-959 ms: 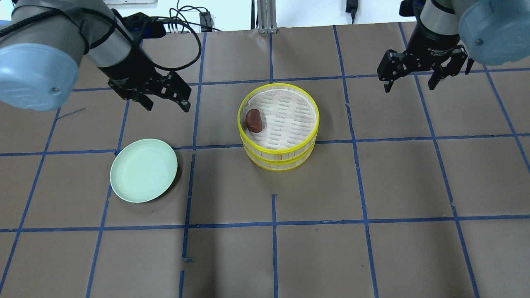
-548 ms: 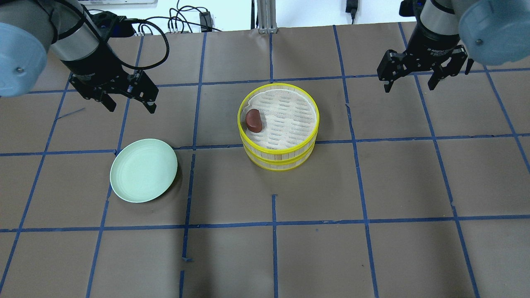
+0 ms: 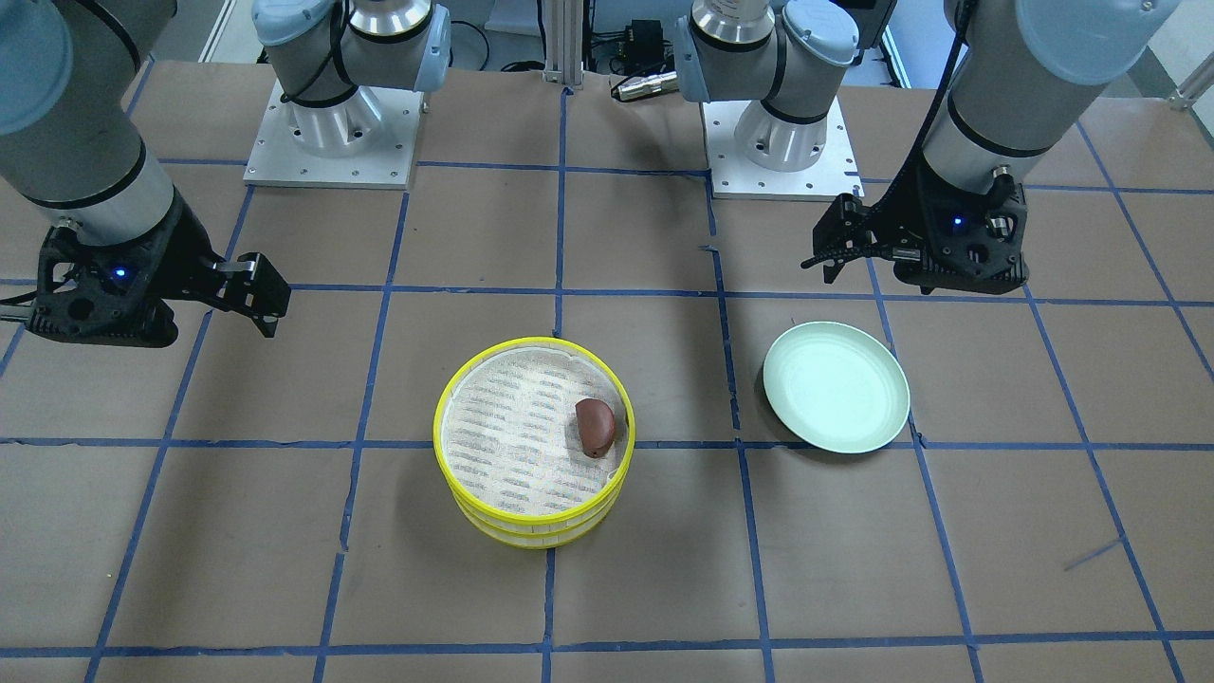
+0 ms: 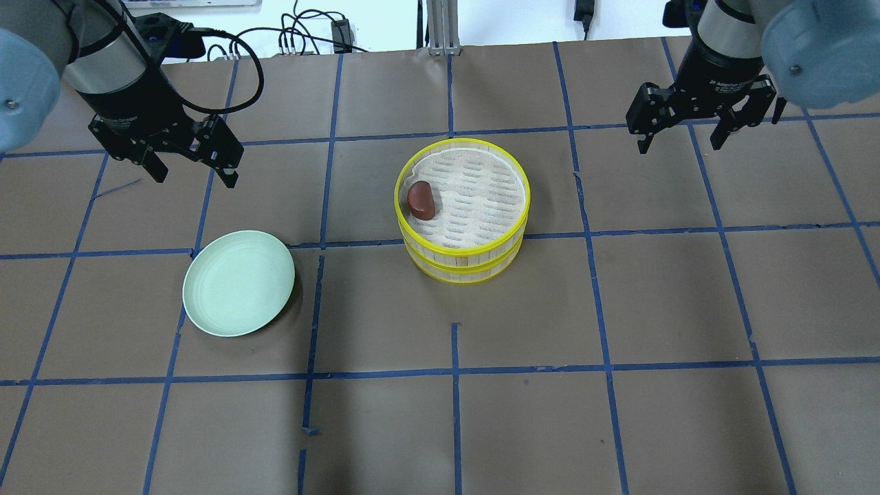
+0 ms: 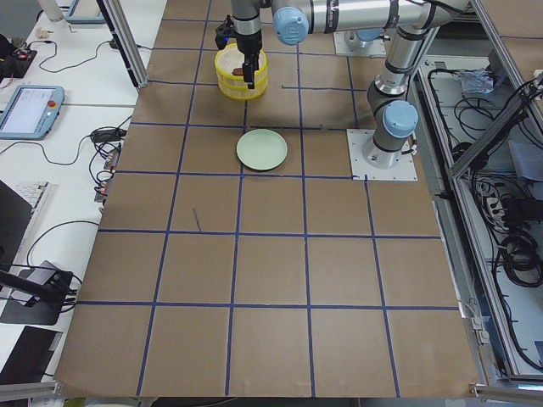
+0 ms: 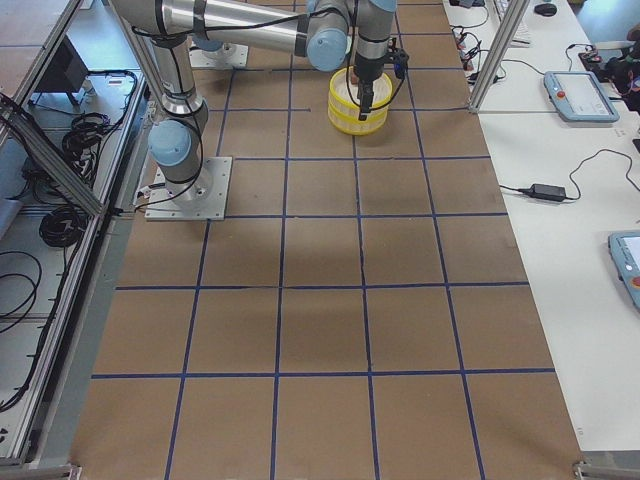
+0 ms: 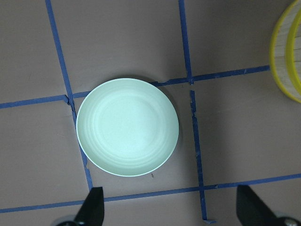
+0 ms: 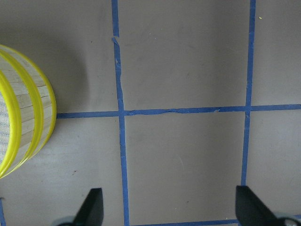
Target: Place buns in different layers of steamer
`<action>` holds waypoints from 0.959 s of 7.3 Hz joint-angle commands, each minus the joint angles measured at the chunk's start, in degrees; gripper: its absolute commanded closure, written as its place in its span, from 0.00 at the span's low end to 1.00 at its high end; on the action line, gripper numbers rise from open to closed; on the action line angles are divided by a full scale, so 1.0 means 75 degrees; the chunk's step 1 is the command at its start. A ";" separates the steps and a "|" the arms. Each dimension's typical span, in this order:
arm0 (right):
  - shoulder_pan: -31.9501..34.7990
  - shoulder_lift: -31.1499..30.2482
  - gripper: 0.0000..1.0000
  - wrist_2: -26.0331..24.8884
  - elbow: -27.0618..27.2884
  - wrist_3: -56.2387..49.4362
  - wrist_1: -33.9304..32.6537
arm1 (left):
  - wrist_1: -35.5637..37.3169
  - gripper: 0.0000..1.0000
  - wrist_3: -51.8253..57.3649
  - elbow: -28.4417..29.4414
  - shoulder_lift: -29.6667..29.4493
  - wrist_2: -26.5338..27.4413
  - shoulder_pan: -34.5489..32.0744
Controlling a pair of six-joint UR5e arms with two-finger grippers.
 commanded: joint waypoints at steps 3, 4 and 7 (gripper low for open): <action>0.0012 0.0000 0.00 0.0000 0.0000 0.0012 0.0000 | -0.0002 0.00 0.0000 -0.0032 -0.0005 -0.0014 -0.0051; 0.0012 0.0000 0.00 0.0000 0.0000 0.0000 0.0000 | -0.0037 0.00 0.0000 -0.0032 0.0018 -0.0014 -0.0051; 0.0012 0.0000 0.00 0.0000 0.0000 0.0012 0.0000 | -0.0037 0.00 -0.0012 -0.0066 0.0018 -0.0107 -0.0062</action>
